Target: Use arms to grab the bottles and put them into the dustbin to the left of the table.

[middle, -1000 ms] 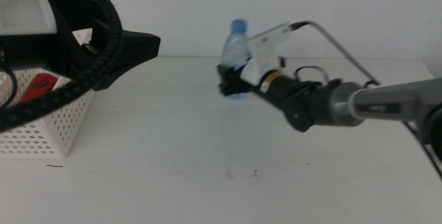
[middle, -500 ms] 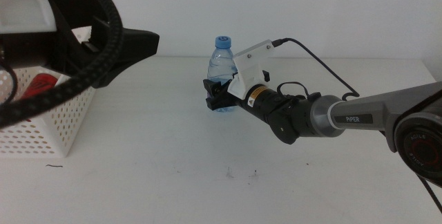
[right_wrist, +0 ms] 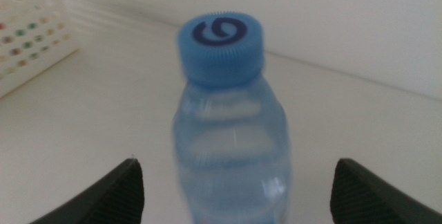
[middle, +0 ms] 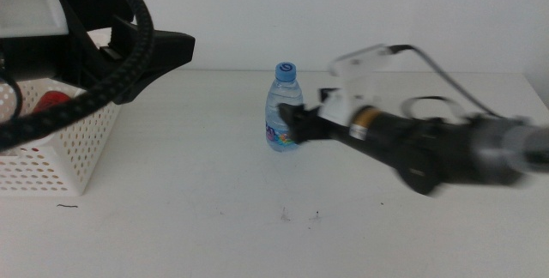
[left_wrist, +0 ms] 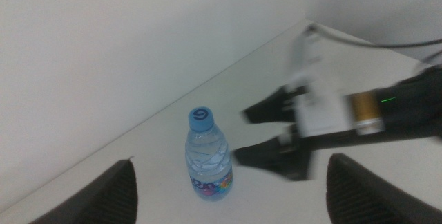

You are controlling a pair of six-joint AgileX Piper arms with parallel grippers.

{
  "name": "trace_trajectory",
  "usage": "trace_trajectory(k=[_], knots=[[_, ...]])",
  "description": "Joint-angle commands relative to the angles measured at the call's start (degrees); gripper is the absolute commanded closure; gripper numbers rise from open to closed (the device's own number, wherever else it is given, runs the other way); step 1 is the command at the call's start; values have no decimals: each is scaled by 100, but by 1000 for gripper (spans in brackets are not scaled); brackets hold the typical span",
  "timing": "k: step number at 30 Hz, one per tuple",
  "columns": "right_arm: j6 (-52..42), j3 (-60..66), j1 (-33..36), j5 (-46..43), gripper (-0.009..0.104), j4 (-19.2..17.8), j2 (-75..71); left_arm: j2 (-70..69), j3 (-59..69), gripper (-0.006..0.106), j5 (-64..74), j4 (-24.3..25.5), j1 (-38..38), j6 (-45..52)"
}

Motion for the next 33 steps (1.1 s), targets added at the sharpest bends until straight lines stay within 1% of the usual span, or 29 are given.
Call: trace_trajectory(k=[1,4,6,9,13,15,18,23,33], knots=[[49,834,15,156,4,-5,-1032,-15,-32,7,-57,-20,-16,-42],[49,1518,15,1076,4,-16,-2359,-15,-32,7,-79,-20,-16,-42],[49,1622,15,2255,4,-16,-3274,-15,-32,7,-79,-20,-16,-42],[35,1468,15,3903,4,-16,-4360,-15,-32,7,-79,-20,-16,-42],[22,1086,15,5386,4,14,-5289,-15,-32,7,-79,-20,-16,-42],[-13,949,15,5788,4,41,-5502,-15,-32,7,-79,-20,-16,-42],[-178,856,15,5966,4,172,-5748,-15,-32,7,-79,-20,-16,-42],[-178,846,15,5817,4,311,-6059,-15,-32,7,-79,-20,-16,-42],[-117,846,15,5749,4,311,-6219,-15,-32,7,-79,-20,-16,-42]])
